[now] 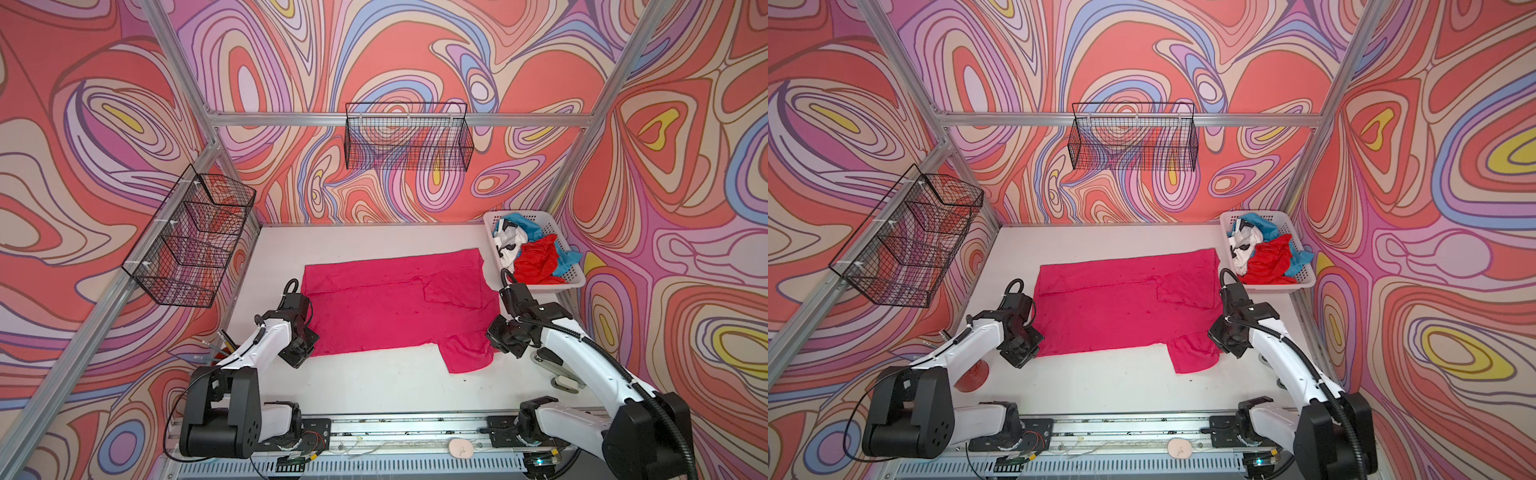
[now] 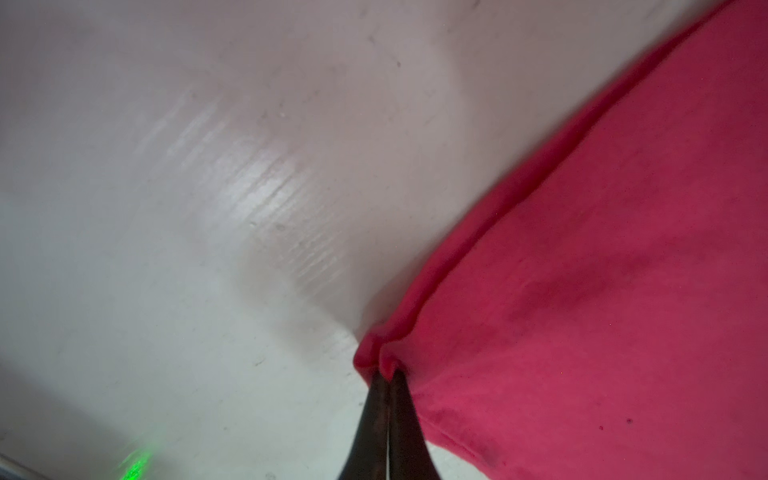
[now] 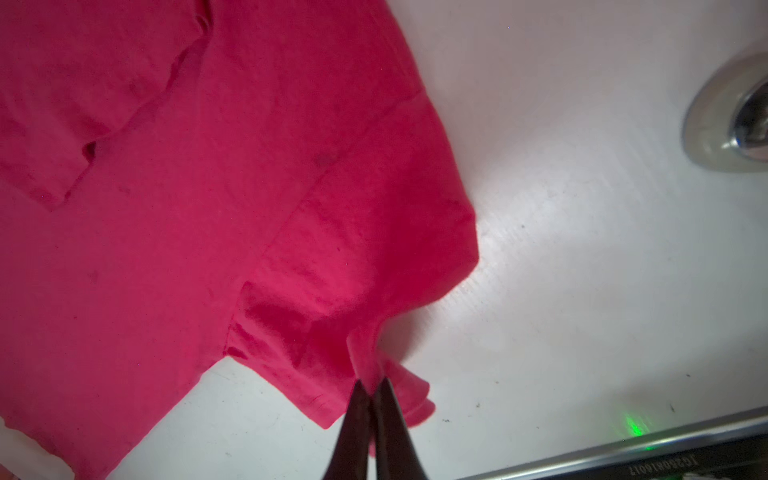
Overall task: Fold and stack the t-shirts
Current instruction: 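Lift the near hem with both grippers and fold it toward the far edge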
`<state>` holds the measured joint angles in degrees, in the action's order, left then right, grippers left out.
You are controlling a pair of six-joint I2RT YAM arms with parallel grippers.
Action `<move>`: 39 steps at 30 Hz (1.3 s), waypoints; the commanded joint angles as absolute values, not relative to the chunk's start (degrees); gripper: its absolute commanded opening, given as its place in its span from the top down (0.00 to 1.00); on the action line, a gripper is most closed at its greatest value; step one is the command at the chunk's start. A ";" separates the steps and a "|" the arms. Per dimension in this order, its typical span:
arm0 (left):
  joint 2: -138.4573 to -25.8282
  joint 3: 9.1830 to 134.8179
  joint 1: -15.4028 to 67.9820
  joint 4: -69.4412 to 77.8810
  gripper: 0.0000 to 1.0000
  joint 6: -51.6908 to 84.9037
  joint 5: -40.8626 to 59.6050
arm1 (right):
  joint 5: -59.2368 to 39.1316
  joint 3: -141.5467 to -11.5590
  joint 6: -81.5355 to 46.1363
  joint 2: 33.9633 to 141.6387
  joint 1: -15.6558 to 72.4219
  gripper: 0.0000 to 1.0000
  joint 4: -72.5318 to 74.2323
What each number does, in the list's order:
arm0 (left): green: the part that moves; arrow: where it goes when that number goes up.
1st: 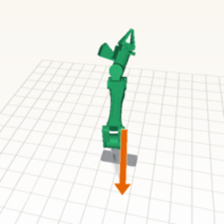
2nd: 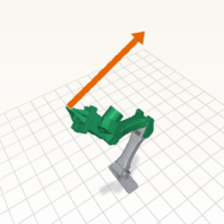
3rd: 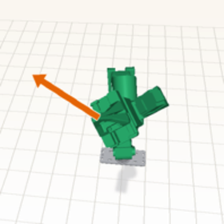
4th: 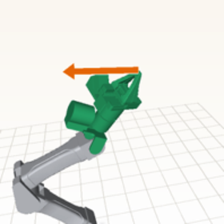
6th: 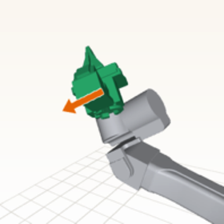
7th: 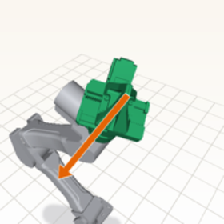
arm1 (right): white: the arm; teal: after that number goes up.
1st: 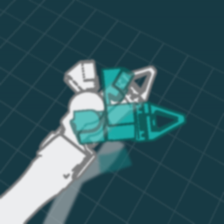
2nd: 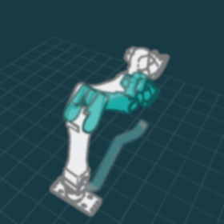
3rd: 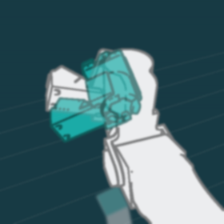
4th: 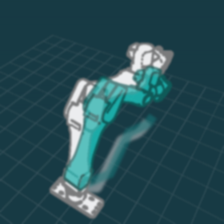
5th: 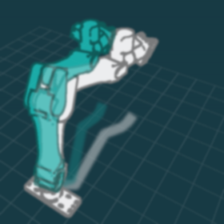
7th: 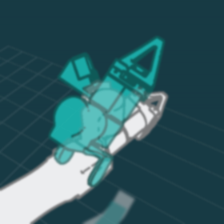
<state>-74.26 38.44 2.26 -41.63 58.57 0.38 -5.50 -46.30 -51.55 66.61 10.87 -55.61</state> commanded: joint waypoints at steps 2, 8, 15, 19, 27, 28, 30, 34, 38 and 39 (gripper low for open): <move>-73.16 44.47 2.46 -44.20 1.00 57.47 0.29 | -4.39 -50.65 -49.08 68.86 11.08 1.00 -57.22; -76.88 50.57 2.46 -42.49 1.00 55.40 2.41 | -5.80 -57.52 -47.12 73.90 11.09 1.00 -55.69; -81.82 56.32 2.38 -38.70 1.00 52.75 3.69 | -6.98 -68.22 -43.81 82.29 11.10 1.00 -53.60; -84.03 58.63 2.12 -35.96 1.00 51.88 4.39 | -7.81 -72.95 -42.31 87.11 11.01 1.00 -51.32; -87.01 59.74 -0.49 -28.91 1.00 49.81 6.95 | -9.38 -81.30 -38.97 95.24 8.30 1.00 -48.84; -87.26 59.89 -0.74 -28.37 1.00 49.63 7.12 | -9.69 -82.16 -38.76 96.10 7.74 1.00 -48.57; -87.69 59.94 -0.88 -26.66 1.00 49.08 7.60 | -10.02 -84.35 -37.89 97.78 6.79 1.00 -48.04; -88.18 59.69 -1.01 -24.92 1.00 48.11 7.77 | -10.10 -88.00 -36.55 100.55 5.83 1.00 -47.81; -86.91 57.96 -1.38 -23.48 1.00 47.30 6.74 | -10.11 -90.14 -35.70 104.10 5.23 1.00 -47.46; -86.32 57.35 -1.49 -22.88 1.00 47.12 6.38 | -10.03 -90.64 -35.48 104.44 5.12 1.00 -47.39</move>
